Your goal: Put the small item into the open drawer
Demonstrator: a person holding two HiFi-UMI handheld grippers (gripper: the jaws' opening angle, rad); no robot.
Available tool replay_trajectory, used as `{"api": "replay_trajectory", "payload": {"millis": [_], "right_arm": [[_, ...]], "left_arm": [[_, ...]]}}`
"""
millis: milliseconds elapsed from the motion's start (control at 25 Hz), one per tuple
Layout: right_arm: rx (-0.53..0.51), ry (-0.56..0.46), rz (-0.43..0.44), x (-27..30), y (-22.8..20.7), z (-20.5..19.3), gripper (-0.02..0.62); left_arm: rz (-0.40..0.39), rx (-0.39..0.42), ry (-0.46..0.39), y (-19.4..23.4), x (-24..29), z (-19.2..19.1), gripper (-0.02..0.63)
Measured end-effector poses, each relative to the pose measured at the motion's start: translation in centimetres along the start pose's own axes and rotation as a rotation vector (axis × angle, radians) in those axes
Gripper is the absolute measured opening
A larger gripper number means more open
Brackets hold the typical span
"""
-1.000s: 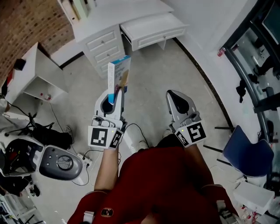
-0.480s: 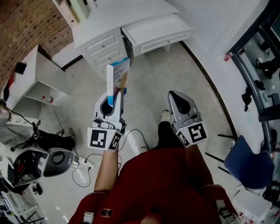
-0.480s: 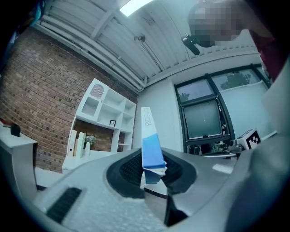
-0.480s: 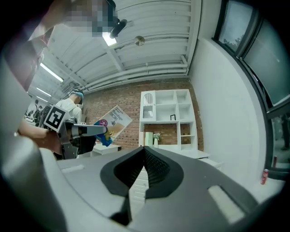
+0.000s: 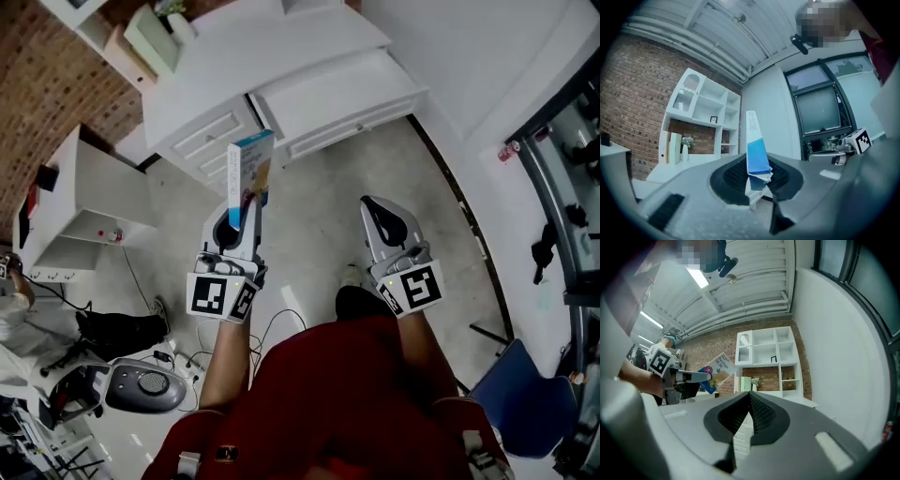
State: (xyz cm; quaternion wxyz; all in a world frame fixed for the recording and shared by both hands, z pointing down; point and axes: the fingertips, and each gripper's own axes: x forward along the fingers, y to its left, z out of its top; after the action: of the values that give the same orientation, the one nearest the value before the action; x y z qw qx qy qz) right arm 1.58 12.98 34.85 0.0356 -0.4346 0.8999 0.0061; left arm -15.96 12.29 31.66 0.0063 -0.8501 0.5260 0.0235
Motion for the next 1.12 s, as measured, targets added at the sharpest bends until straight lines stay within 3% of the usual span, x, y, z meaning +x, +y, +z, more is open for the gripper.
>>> {"api": "replay_trajectory", "payload": {"millis": [360,760,1120], "right_arm": [[0.009,0.015,0.030,5.5,-11.9,-0.1,0.011],[0.005,0.024,0.007,10.0,-18.6,-1.1,0.012],[-0.014,0.069,-0.014,17.6,-24.5,-2.4,0.012]], "left_arm": [[0.016,0.006,0.062,0.4,14.2,-1.9,0.063],[0.003,0.013,0.117,2.2,23.3,-5.8,0.063],[-0.020,0.006,0.191,6.7,32.2,-10.4,0.063]]}}
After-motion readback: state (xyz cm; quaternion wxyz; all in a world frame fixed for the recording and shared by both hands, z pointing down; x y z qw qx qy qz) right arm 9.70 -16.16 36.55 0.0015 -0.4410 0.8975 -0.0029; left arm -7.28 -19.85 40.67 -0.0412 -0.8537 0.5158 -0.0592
